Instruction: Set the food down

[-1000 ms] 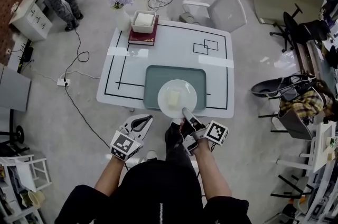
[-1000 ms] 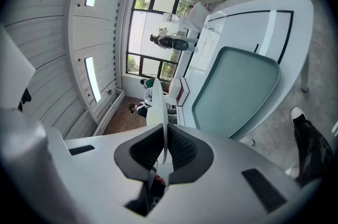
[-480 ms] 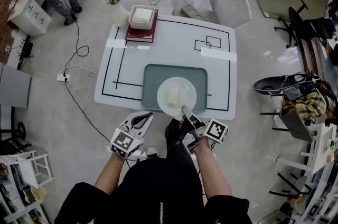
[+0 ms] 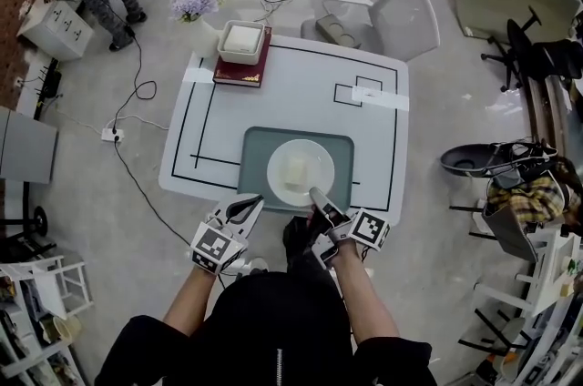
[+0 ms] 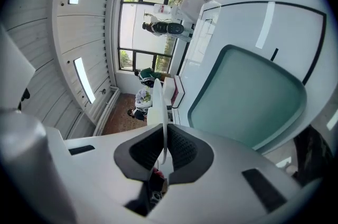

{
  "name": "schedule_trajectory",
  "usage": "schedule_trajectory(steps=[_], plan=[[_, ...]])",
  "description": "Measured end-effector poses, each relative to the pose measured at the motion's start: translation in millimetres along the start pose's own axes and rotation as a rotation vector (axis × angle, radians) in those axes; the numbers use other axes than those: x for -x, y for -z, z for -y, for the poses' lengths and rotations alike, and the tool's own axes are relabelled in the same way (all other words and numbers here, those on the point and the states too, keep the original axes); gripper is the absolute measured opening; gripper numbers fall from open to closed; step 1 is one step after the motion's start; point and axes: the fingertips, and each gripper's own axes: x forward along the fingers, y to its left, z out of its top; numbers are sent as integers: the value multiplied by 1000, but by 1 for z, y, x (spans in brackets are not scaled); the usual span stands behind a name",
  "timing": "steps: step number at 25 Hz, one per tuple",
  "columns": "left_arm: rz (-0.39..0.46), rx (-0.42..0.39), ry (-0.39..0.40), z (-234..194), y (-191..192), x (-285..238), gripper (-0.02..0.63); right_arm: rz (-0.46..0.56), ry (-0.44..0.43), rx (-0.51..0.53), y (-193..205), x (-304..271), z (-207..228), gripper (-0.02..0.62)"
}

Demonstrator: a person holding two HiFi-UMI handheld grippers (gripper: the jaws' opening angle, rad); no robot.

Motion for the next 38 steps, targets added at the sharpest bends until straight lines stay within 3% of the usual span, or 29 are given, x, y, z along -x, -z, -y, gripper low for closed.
schedule_trajectory(steps=[8, 11, 13, 27, 38], plan=[[-26, 29, -26, -8, -17, -34, 6, -49, -73, -45, -30, -15, -6, 20], [-11, 17, -42, -11, -30, -49, 6, -86, -25, -36, -39, -16, 5, 20], [-3, 6, -56, -12, -36, -54, 6, -111, -38, -41, -41, -19, 5, 20], [13, 51, -142, -38, -42, -44, 6, -209, -39, -73, -26, -50, 17, 20], [-15, 58, -153, -69, -35, -36, 6, -258, 59, -104, 0, -83, 52, 21]])
